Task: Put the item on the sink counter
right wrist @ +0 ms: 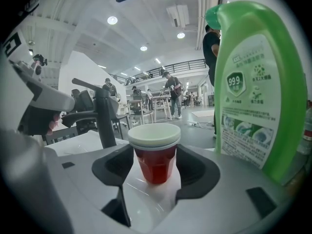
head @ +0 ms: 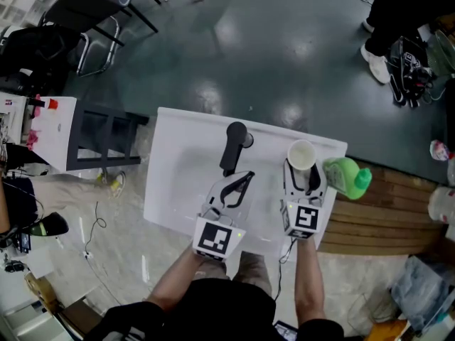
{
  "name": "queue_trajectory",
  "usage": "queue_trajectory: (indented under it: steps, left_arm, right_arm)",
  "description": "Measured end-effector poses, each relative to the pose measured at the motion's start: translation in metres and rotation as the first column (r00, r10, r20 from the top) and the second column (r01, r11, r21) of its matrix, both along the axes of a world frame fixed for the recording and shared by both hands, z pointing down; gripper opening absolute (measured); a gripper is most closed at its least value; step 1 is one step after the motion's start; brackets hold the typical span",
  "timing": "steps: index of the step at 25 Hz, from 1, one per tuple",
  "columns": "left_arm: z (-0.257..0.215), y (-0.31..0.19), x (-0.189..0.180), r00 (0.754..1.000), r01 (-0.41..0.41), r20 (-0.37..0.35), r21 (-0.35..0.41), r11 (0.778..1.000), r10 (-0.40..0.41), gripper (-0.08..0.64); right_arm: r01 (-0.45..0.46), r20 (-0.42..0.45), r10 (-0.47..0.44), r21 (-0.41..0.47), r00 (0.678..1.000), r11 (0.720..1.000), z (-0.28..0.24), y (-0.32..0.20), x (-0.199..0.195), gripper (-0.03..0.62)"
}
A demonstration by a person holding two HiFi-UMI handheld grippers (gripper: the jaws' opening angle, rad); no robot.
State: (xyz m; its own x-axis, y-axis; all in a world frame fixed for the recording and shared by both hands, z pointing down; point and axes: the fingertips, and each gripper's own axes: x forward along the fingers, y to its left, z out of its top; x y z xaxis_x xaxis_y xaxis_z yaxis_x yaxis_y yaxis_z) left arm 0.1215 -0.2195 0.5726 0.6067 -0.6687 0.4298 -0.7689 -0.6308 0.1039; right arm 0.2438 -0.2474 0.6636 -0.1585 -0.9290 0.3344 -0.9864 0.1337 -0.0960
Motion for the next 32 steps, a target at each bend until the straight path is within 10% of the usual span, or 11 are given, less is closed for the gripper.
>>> queue_trajectory:
  steps: [32]
  left_arm:
    - [-0.016,0.012,-0.009,1.0,-0.018,0.003,0.035,0.999,0.018,0.002]
  right_arm:
    - [-0.04,0.017,0.041,-0.015,0.999,0.999,-0.01,0.016,-0.001,0.316]
